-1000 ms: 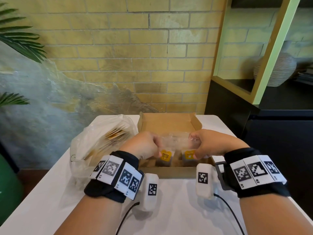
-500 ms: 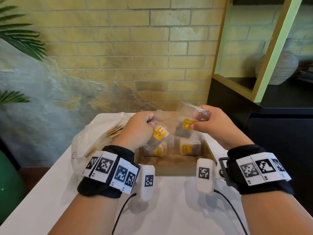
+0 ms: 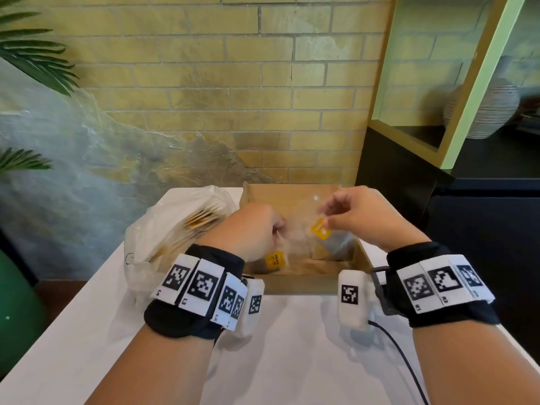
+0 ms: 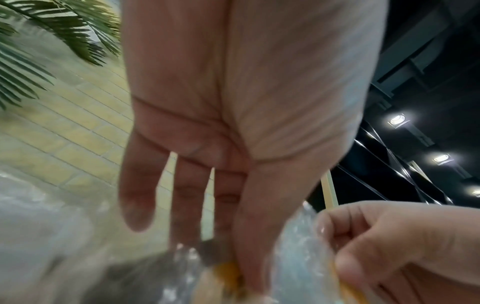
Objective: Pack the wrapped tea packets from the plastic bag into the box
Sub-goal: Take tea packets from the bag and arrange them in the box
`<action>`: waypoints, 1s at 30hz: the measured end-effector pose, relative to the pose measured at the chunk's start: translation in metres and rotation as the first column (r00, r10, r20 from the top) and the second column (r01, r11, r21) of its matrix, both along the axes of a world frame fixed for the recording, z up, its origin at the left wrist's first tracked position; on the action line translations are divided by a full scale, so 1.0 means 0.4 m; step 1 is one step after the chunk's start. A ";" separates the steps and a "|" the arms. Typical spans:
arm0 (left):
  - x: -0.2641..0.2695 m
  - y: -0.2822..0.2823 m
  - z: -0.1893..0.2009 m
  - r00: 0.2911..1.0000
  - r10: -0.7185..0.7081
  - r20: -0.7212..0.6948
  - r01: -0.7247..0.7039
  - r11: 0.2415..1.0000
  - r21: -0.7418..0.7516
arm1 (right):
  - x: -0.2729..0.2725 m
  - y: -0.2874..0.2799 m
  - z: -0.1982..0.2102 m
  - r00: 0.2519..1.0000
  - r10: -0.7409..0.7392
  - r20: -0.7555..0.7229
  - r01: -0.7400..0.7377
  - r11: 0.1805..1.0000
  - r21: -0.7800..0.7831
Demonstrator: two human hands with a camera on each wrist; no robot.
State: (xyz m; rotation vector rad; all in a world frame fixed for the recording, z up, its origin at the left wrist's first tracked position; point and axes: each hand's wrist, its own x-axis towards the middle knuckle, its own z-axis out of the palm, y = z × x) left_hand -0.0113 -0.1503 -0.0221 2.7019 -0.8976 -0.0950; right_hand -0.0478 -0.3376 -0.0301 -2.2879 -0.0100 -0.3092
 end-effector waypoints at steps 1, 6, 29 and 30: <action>-0.004 -0.001 0.002 1.000 0.013 -0.017 -0.012 1.000 0.026 | 0.003 0.009 -0.002 0.999 0.007 -0.037 -0.013 0.989 -0.145; -0.011 0.009 -0.003 0.990 0.112 -0.089 -0.106 0.992 0.064 | 0.005 0.034 -0.016 0.961 0.036 -0.273 -0.147 0.905 -0.399; -0.016 -0.008 0.023 0.986 0.140 -0.092 -0.124 0.979 0.163 | -0.012 0.015 0.023 0.945 -0.107 -0.310 -0.067 0.864 -0.499; -0.016 -0.002 0.022 0.988 0.138 -0.068 -0.126 0.979 0.159 | -0.015 0.011 0.023 0.955 -0.100 -0.281 -0.052 0.871 -0.488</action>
